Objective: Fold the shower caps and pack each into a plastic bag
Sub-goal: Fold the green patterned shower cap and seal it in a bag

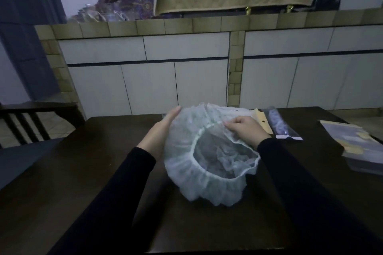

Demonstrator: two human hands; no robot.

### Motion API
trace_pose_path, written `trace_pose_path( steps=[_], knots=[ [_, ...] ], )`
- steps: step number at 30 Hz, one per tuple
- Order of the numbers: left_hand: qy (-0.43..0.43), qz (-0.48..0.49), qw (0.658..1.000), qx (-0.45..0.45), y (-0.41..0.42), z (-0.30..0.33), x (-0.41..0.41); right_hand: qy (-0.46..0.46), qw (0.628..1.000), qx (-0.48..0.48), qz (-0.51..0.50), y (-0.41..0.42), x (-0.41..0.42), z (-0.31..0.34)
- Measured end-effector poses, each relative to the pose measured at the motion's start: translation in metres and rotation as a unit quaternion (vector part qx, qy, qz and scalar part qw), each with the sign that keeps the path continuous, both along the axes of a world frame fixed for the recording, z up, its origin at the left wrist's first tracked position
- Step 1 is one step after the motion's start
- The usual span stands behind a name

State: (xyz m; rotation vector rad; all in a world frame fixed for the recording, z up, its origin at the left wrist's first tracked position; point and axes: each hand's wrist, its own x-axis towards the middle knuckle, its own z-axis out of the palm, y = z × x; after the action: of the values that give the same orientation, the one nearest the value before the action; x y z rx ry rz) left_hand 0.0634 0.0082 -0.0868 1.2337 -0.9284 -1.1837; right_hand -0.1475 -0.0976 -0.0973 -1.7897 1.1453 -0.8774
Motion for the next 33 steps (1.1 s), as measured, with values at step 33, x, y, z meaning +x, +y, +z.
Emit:
trace_pose_path(
  steps=[33],
  knots=[
    [-0.23, 0.058, 0.971, -0.007, -0.003, -0.016, -0.009, 0.233, 0.971, -0.041, -0.041, 0.018, -0.042, -0.007]
  ],
)
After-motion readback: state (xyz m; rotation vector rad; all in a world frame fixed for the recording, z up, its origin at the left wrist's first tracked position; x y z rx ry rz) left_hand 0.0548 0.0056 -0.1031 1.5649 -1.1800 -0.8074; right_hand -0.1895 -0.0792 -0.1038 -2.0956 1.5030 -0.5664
